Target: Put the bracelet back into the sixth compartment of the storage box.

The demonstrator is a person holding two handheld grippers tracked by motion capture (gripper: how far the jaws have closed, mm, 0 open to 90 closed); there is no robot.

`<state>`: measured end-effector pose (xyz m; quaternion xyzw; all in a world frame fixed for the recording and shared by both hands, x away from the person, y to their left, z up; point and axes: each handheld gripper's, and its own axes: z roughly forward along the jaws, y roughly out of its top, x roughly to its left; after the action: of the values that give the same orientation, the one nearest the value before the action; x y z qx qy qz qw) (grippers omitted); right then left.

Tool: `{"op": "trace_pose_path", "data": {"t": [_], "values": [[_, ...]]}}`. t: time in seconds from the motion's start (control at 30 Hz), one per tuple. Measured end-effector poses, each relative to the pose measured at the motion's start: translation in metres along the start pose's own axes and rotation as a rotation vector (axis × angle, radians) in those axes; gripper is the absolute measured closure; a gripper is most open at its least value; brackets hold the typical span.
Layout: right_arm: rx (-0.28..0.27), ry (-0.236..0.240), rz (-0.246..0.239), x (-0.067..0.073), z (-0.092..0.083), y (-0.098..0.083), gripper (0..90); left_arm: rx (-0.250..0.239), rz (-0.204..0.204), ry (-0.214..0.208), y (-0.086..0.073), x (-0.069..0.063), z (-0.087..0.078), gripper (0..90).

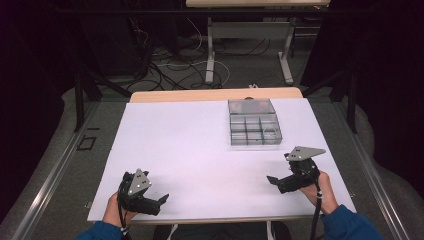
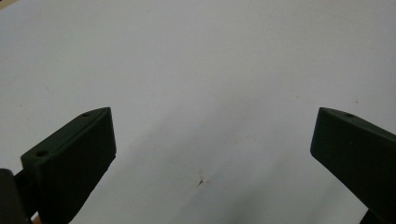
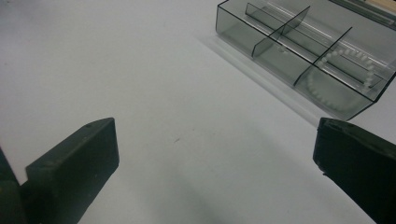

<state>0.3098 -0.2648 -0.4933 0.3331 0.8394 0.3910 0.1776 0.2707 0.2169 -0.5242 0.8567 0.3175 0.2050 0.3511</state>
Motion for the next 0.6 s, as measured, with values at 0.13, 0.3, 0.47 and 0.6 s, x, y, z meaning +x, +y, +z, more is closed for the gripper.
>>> {"op": "trace_pose_path", "data": {"t": [0.13,0.3,0.47,0.6], "values": [[-0.011,0.008,-0.009,0.006,-0.006,-0.006,0.0,-0.001,0.002,-0.001,0.000,0.000,0.000,0.0],[0.005,0.014,-0.014,0.009,-0.009,-0.012,0.0,0.004,0.009,-0.001,0.000,0.000,0.000,0.0],[0.021,0.019,-0.016,0.011,-0.012,-0.018,0.0,0.004,0.008,-0.002,0.000,0.000,0.000,0.0],[0.024,0.011,-0.015,0.013,-0.015,-0.023,0.0,0.004,0.008,-0.003,0.000,0.000,0.001,0.0]]}}
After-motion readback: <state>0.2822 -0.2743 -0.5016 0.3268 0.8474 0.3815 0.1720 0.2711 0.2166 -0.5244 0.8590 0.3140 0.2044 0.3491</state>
